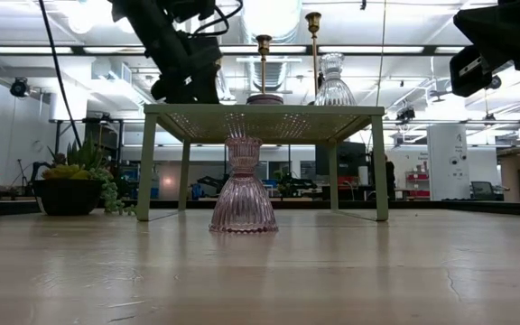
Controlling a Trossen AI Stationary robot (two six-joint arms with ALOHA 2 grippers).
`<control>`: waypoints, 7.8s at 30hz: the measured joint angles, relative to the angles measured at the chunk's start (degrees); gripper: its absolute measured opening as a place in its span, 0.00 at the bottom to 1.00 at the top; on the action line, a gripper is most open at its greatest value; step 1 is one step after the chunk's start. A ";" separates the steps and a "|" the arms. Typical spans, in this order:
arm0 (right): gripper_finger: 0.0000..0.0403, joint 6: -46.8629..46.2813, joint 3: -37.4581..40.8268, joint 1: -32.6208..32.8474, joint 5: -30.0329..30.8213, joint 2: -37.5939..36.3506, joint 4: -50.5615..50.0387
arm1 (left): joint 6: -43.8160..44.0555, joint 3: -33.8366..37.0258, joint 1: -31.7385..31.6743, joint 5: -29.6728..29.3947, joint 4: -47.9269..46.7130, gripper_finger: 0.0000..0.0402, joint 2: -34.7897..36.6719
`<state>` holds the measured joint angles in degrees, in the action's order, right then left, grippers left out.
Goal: Pick & Place candle stick holders
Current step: Put the blue scented candle on the shelf, then put the purple glass candle holder on the shelf, then put the orange glass candle holder on the shelf
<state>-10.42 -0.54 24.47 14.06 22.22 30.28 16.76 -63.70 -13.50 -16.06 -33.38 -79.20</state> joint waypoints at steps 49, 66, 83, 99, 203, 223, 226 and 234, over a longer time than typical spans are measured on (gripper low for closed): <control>0.02 0.00 0.00 -0.01 0.00 0.00 -0.01 | 5.00 8.39 37.30 -12.42 17.57 0.92 0.00; 0.02 0.08 0.00 -0.01 0.00 0.00 -0.01 | 9.45 21.00 36.52 -18.18 47.08 0.92 -16.03; 0.02 0.09 0.00 -0.02 0.00 0.00 -0.02 | 4.30 19.19 36.24 -22.57 59.34 0.79 -23.54; 0.02 0.01 0.00 -0.01 -0.01 0.00 -0.02 | 3.75 19.21 36.07 -22.58 59.45 0.43 -23.54; 0.02 0.00 0.00 -0.02 -0.02 0.00 -0.02 | -16.55 14.96 14.97 -7.34 60.30 0.60 -1.54; 0.02 0.00 0.00 -0.02 0.00 0.00 -0.01 | -15.18 14.97 33.46 -4.08 21.95 0.59 20.12; 0.02 0.09 0.00 -0.02 0.00 0.00 -0.02 | -9.09 15.02 41.17 -4.15 13.16 0.59 23.28; 0.02 0.00 0.00 -0.02 0.00 0.00 -0.02 | 12.21 15.23 62.90 -12.07 -2.84 0.59 24.42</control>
<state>-10.41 -0.54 24.45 14.06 22.22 30.26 28.97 -48.47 49.40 -28.13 -36.22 -54.78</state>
